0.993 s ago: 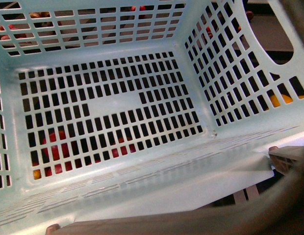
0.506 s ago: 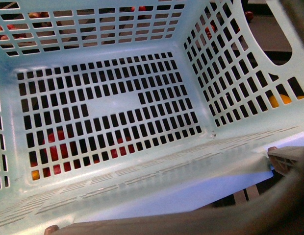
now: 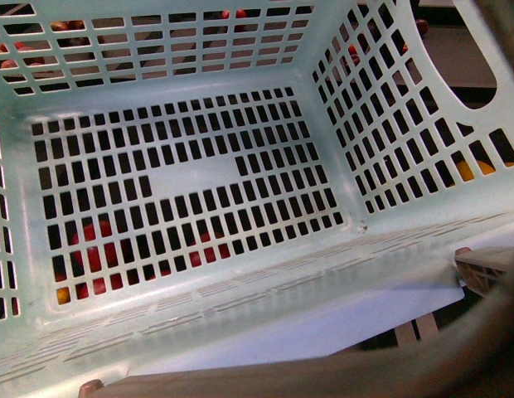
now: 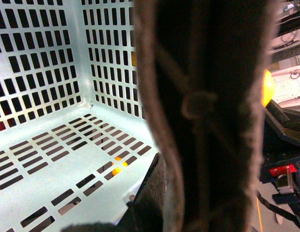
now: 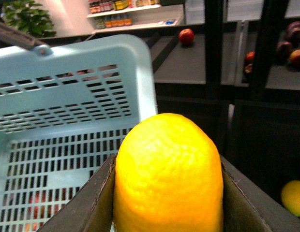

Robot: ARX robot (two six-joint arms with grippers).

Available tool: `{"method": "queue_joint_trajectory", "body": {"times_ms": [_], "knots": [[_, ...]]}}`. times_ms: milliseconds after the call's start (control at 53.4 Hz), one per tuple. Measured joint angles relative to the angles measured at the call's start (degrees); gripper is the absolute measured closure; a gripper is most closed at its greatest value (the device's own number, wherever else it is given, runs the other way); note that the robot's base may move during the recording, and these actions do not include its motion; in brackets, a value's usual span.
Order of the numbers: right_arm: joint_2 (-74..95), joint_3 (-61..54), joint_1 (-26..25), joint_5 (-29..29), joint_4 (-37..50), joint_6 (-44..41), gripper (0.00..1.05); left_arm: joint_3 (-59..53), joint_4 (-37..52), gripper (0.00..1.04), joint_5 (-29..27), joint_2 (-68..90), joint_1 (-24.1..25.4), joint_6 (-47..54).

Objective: Pick lemon and mango into basket

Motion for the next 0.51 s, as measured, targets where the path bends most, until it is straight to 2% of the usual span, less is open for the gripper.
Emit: {"method": "queue_joint_trajectory", "body": {"times_ms": [169, 394, 506], "knots": [[3.5, 0.5, 8.5, 4.1, 2.3, 0.0, 0.55, 0.0, 0.0, 0.99, 0.0, 0.0, 0.0, 0.0], [7.7, 1.0, 13.7, 6.5, 4.2, 0.0, 0.55, 0.0, 0.0, 0.99, 0.0, 0.0, 0.0, 0.0], [8.8, 1.0, 14.4, 6.7, 4.3, 0.1, 0.44, 0.0, 0.0, 0.99, 0.0, 0.0, 0.0, 0.0]]}}
